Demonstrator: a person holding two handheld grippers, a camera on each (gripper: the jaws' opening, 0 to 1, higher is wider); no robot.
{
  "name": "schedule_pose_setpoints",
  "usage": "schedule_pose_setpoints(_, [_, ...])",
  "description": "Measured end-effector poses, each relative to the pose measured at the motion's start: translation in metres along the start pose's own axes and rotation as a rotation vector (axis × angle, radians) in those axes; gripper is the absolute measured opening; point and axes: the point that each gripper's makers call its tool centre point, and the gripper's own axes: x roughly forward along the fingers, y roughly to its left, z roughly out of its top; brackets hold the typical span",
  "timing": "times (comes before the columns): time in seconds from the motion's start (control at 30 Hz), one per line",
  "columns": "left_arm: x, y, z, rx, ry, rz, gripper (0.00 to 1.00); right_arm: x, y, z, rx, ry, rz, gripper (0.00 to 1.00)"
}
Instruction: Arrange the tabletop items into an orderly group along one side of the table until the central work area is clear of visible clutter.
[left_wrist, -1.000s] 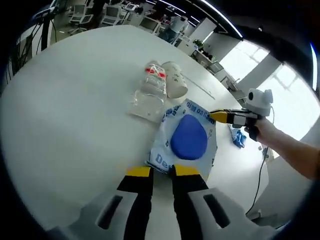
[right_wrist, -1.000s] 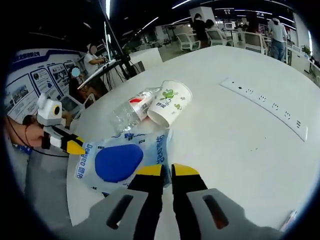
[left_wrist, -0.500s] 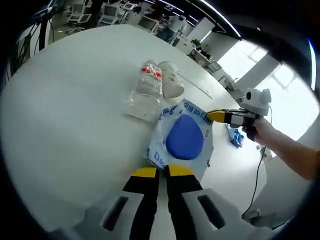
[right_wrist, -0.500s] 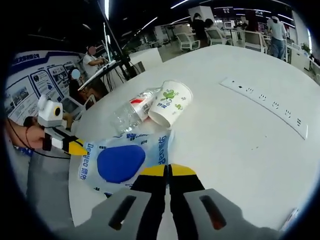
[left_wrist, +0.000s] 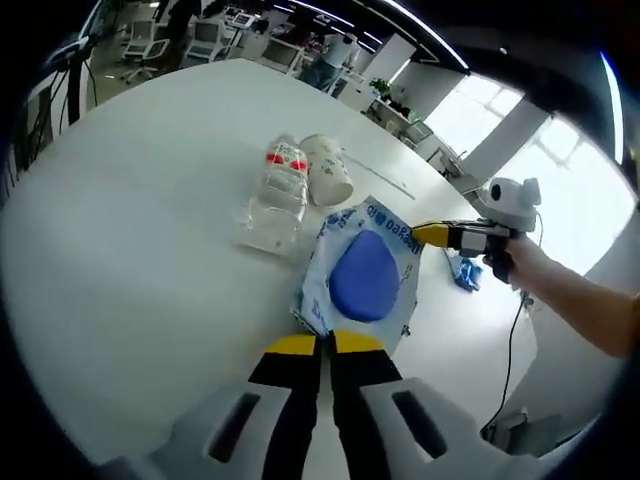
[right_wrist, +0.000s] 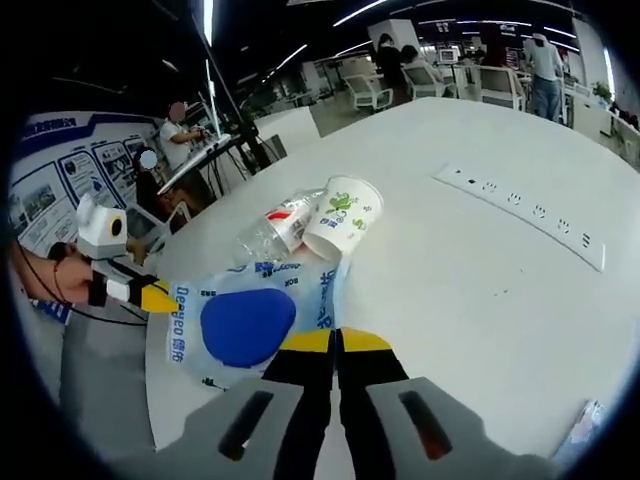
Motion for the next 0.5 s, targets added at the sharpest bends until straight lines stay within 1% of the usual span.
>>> schedule_pose_setpoints(0.33, [-0.004, -0.016, 0.013, 0.053, -0.005, -0.033, 0.0, -0.026, 0.001, 0.004, 0.035, -0.066, -0.043, 0.0])
schedule_pose_setpoints(0.5, [-0.004, -0.025, 0.023, 0.084, -0.012, -0.054, 0.0, -0.041, -0.002, 0.003, 0.051, -0.09, -0.072, 0.0])
